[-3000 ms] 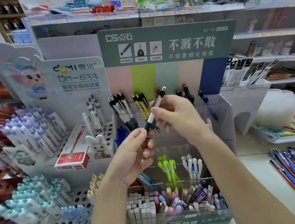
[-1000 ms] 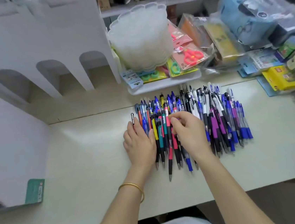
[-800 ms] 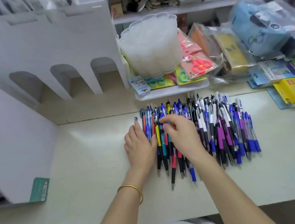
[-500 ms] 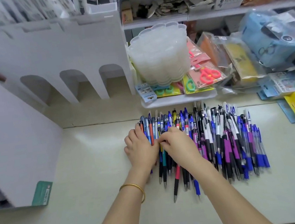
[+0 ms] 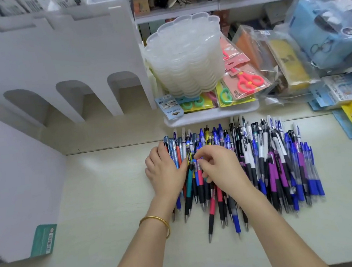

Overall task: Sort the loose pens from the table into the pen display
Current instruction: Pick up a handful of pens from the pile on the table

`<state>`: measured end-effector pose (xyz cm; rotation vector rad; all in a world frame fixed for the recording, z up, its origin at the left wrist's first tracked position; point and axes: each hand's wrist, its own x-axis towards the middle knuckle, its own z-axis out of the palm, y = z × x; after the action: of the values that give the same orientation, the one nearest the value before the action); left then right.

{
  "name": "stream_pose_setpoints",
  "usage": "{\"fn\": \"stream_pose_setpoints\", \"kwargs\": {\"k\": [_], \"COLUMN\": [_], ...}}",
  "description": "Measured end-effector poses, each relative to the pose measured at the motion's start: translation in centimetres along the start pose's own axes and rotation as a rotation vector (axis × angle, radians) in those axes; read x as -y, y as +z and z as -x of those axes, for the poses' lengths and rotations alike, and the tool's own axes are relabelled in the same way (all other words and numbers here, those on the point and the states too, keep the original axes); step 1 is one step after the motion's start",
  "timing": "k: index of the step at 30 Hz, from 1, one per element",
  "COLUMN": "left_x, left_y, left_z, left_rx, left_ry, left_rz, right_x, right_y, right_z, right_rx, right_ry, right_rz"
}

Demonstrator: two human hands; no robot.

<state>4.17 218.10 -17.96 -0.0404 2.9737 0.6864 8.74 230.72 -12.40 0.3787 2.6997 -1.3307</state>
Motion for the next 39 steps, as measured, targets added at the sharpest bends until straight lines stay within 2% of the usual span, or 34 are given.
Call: {"fn": "stream_pose_setpoints", "kwargs": {"k": [6, 25, 31, 39], "left_x": [-0.3, -0.7, -0.5, -0.5], "left_y": [0.0, -0.6, -1.2, -1.2], "left_z": [-0.6, -0.9, -1.2, -0.3], "left_rx": [0.048, 0.079, 0.106, 0.085], "left_ry": [-0.009, -0.093, -0.123, -0.094], "left_rz": [0.000, -0.086, -0.015, 0.059], "right_x": [0.5, 0.9, 1.2, 1.4], "right_y": [0.8, 3.0, 3.3, 4.4], "right_z": [0.3, -0.3, -0.7, -0.5], "right_rx": [0.114, 0.115, 0.158, 0.060], "right_ry": [-0.071, -0.098, -0.104, -0.125], "right_rz": [0.115, 0.516, 0.581, 0.650]}}
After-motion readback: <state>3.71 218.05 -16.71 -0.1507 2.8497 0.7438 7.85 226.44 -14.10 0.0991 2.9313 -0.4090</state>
